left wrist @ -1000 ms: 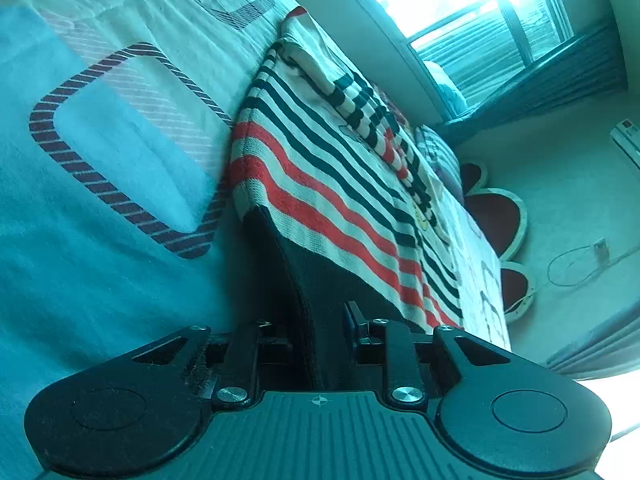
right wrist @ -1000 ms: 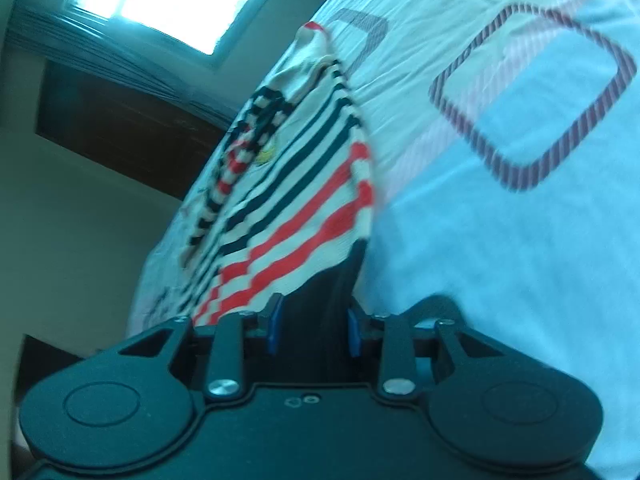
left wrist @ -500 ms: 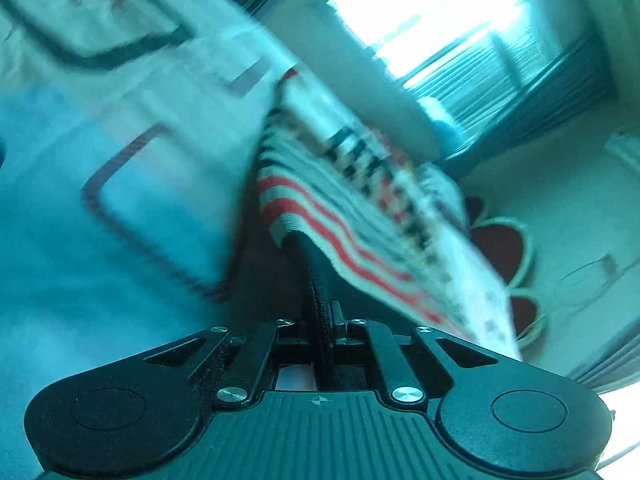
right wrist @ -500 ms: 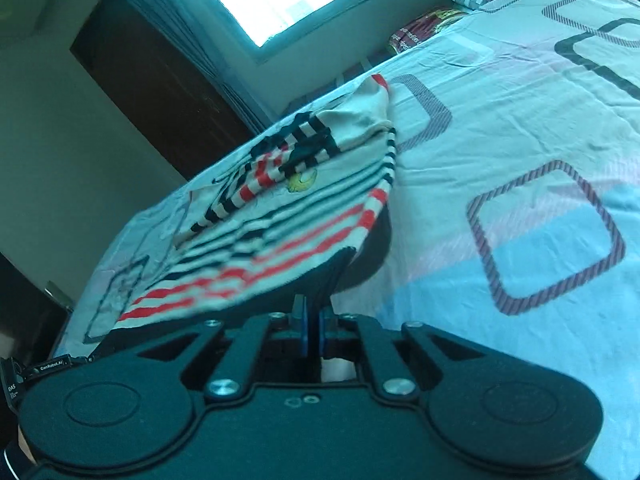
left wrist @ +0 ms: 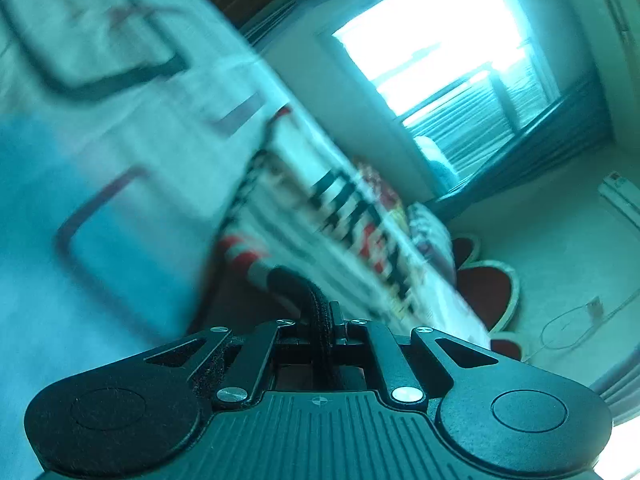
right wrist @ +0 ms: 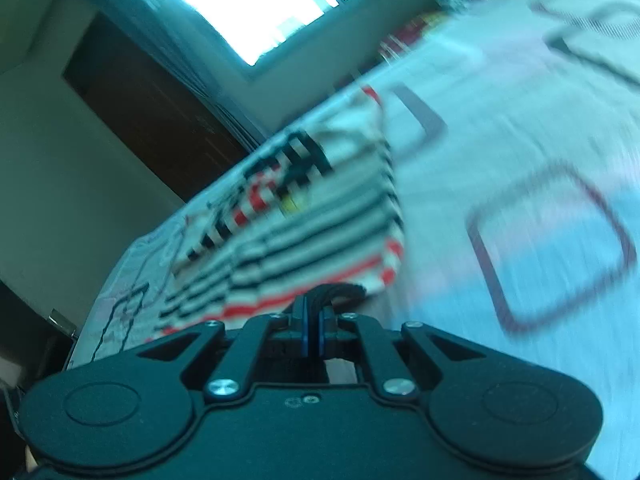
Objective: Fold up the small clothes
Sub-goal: 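Lift the hem with both tools and fold it toward the collar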
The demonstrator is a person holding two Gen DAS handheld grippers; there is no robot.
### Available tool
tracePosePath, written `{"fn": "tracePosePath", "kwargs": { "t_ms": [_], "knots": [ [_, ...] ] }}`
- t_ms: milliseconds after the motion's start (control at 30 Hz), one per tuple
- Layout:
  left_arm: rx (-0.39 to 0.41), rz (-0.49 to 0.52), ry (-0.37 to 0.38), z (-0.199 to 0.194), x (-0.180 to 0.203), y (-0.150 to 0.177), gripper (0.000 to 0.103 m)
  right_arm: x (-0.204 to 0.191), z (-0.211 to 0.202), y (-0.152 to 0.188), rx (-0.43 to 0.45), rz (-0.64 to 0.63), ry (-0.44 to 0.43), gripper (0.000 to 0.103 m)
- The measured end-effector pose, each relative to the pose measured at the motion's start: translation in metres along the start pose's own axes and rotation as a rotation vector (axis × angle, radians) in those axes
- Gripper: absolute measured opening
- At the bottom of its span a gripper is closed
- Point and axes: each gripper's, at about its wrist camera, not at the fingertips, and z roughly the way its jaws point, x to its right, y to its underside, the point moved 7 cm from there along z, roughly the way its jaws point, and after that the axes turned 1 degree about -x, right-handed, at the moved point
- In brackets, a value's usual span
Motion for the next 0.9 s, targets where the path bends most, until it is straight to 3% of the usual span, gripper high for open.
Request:
{"fn": "tracePosePath", "kwargs": {
  "t_ms": [200, 467, 600, 900],
  "knots": [
    [0.061, 0.078, 0.056, 0.027, 0.048, -0.066, 0.005, -0.028, 0.019, -0.068, 0.074, -0.083, -0.016, 0.005],
    [0.075, 0.157, 0.066, 0.099, 0.087, -0.141, 0.005, -0.025, 0.073, -0.149, 0.105, -0.076, -0.027, 0.005],
    [0.043, 0.175, 0.019, 0.154, 0.086, -0.17, 0.005, -0.008, 0.118, -0.177, 0.086, -0.035, -0.042, 0.005],
    [-0.008, 0.156, -0.073, 0.251, 0.056, -0.201, 0.005, 0.032, 0.216, -0.208, 0.024, 0.036, -0.068, 0.005]
  ]
}}
